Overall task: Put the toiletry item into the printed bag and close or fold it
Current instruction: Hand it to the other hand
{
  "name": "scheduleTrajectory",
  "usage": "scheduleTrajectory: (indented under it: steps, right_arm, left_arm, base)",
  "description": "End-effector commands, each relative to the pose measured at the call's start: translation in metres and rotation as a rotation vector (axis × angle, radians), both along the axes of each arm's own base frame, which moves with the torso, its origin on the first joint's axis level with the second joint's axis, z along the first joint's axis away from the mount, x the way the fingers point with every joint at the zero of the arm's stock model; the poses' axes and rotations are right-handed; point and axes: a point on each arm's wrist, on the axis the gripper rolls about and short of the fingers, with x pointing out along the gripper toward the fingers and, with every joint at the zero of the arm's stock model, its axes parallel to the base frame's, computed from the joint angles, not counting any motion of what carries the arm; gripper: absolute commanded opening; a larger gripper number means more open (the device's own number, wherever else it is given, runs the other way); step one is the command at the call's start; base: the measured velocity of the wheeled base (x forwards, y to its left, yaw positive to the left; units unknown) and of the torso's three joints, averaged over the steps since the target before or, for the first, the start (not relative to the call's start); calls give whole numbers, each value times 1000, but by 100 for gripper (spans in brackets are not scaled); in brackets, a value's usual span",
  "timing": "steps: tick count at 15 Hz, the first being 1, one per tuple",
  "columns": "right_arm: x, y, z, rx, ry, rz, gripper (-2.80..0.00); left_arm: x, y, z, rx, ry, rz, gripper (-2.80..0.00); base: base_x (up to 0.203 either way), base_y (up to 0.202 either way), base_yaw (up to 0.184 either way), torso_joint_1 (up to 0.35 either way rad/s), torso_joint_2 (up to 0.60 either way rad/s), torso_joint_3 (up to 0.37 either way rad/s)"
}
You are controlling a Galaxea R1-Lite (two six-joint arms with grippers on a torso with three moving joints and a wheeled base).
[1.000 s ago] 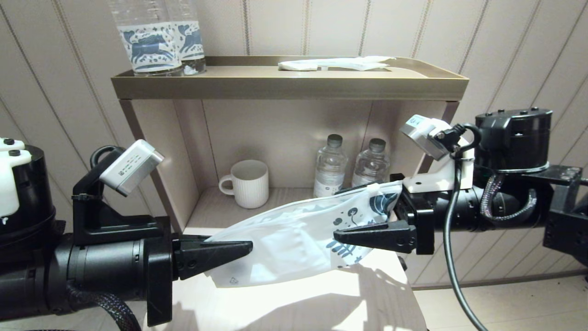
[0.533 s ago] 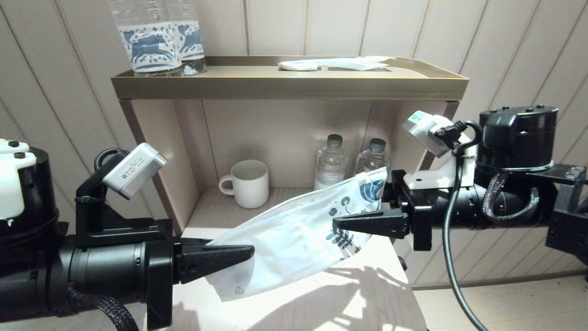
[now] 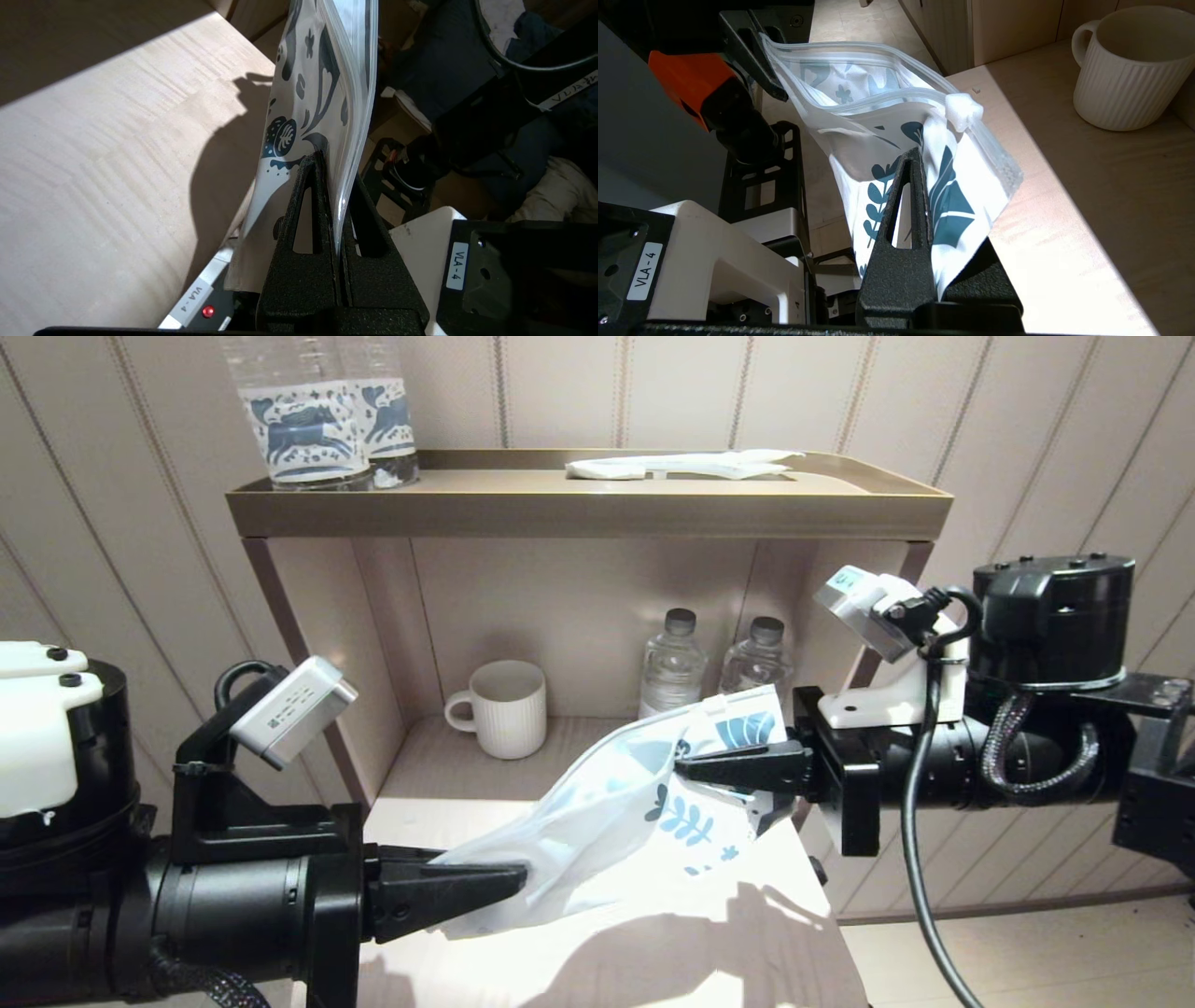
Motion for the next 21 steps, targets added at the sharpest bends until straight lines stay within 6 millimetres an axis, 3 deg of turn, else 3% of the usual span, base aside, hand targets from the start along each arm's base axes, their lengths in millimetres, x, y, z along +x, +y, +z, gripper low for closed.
scheduleTrajectory:
  steps: [1, 8, 13, 14, 17, 21]
  right_arm:
    - [-1, 0, 0, 1, -4, 7, -280]
    - [-12, -4, -2, -13, -43, 20, -280]
    - [-13, -4, 0, -9, -52, 22, -280]
    - [-12, -4, 0, -10, -50, 22, -280]
    - [-12, -4, -1, -11, -49, 19, -280]
    - [-11, -3, -2, -13, -48, 18, -280]
  left_arm:
    - [-1, 0, -2, -2, 5, -13, -280]
    - [1, 2, 2, -29, -126, -27, -280]
    - [2, 1, -2, -14, -127, -27, -280]
    - [1, 2, -3, -12, -126, -25, 0]
    - [1, 2, -4, -12, -127, -28, 0]
    - [3, 2, 19, -63, -190, -18, 0]
  base:
    - [0, 0, 0, 0, 0, 0]
    - [0, 0, 0, 0, 0, 0]
    - [0, 0, 0, 0, 0, 0]
    - [0, 0, 0, 0, 0, 0]
    - [0, 0, 0, 0, 0, 0]
    - [0, 0, 0, 0, 0, 0]
